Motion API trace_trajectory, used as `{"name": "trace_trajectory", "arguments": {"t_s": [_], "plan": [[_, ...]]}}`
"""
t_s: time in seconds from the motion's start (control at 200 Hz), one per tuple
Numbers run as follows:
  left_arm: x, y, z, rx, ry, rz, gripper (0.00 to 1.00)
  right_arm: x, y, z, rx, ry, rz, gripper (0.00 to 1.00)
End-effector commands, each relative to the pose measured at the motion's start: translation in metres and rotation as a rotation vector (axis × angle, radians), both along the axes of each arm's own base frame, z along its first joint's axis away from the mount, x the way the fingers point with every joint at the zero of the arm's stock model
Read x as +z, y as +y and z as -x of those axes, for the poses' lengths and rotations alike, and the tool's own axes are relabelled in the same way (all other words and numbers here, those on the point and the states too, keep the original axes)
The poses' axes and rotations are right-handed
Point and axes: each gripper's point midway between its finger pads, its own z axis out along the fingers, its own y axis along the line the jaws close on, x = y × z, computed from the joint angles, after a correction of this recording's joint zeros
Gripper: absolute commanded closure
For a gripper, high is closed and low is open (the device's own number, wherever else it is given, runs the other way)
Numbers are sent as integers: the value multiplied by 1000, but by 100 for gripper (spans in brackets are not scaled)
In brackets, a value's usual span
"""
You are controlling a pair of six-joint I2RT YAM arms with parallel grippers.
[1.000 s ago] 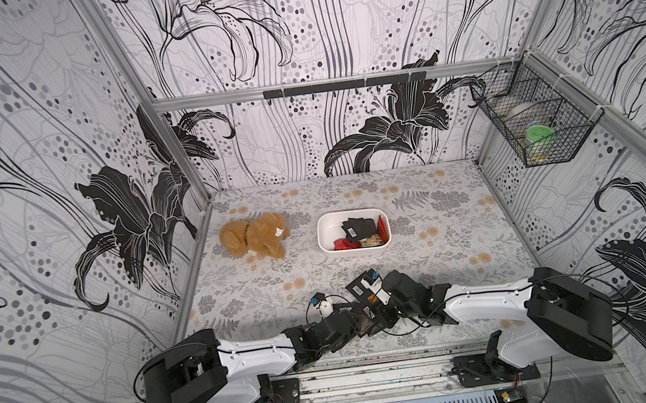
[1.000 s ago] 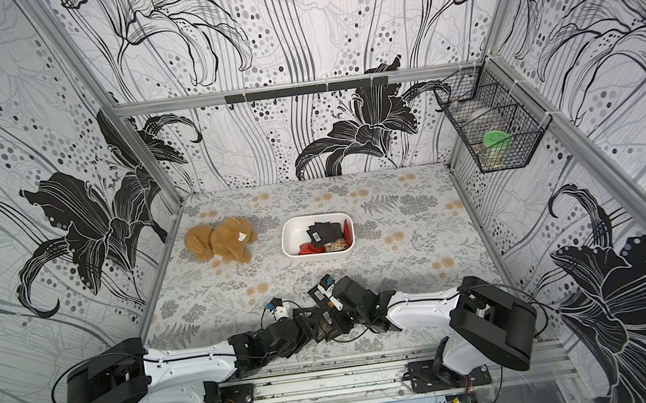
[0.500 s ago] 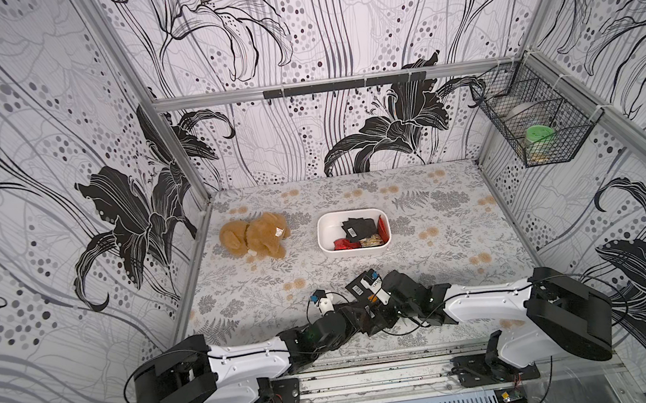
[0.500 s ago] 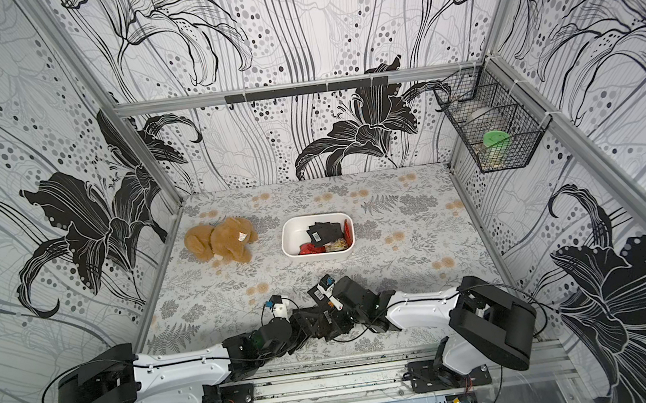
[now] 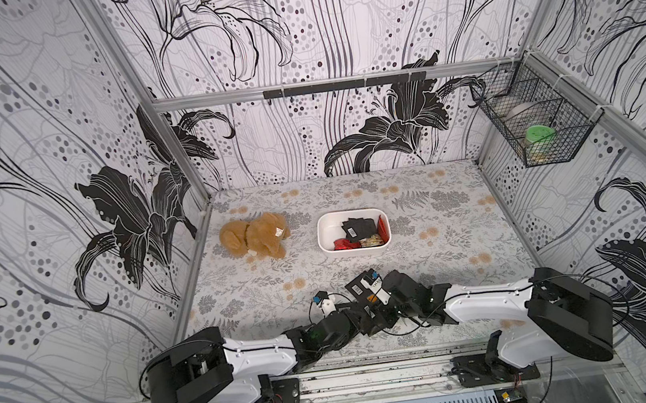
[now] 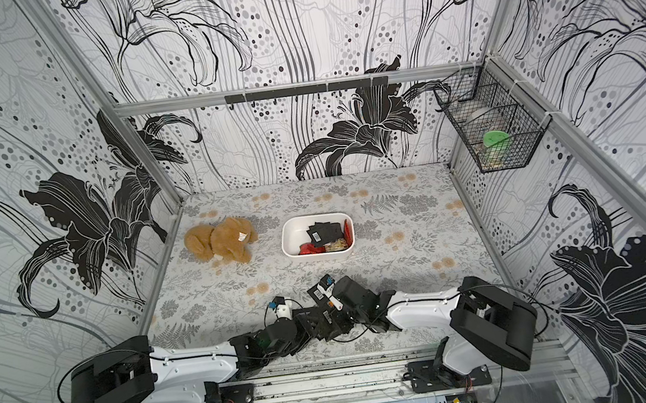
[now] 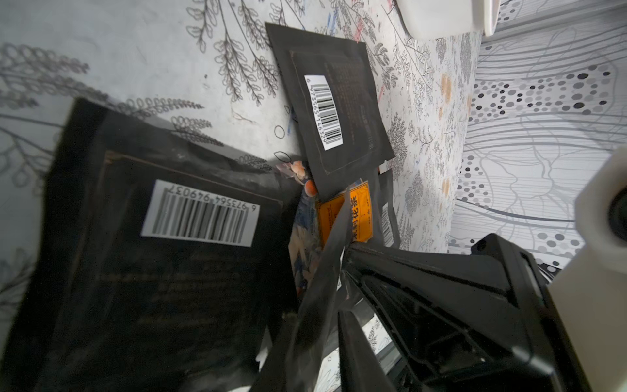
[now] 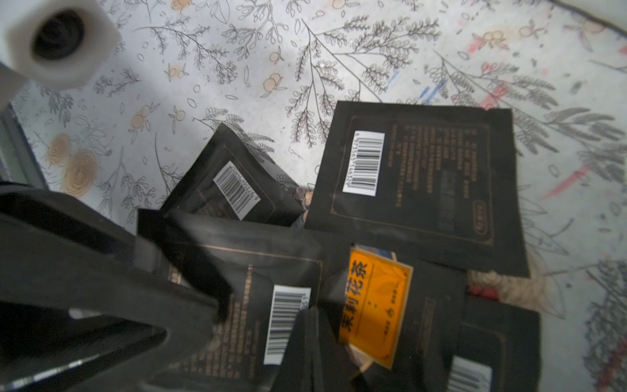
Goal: Put the tea bags into the storage box
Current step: Pick up the tea bag from the center of the board.
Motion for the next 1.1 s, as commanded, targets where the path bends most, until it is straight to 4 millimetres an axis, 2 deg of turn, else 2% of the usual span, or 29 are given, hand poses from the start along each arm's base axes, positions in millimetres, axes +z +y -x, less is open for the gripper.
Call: {"name": "trace_trajectory", "arguments": {"t_s": [0.0, 0.155, 0.26, 0.37, 0.481, 0.651, 0.826, 0.971, 1.091], "plan": [[16, -13, -5, -14, -32, 42, 83, 7, 1, 3, 19, -13, -22, 100], [16, -10, -5, -13, -31, 21, 90, 13, -2, 1, 4, -36, -33, 100], [17, -5, -5, -9, -35, -13, 94, 20, -11, -7, -51, -82, -25, 100], [20, 3, -6, -6, -46, -63, 97, 30, -31, -18, -153, -151, -19, 100], [32, 11, -9, -5, -80, -117, 98, 41, -58, -28, -290, -218, -7, 100], [64, 21, -23, 2, -166, -216, 100, 52, -95, -39, -463, -296, 7, 87], [106, 31, -55, 30, -254, -316, 100, 47, -103, -43, -509, -282, 34, 84], [137, 30, -99, 40, -313, -380, 100, 37, -107, -48, -531, -226, 46, 84], [149, 23, -142, 29, -324, -413, 100, 29, -110, -51, -535, -151, 9, 84]]}}
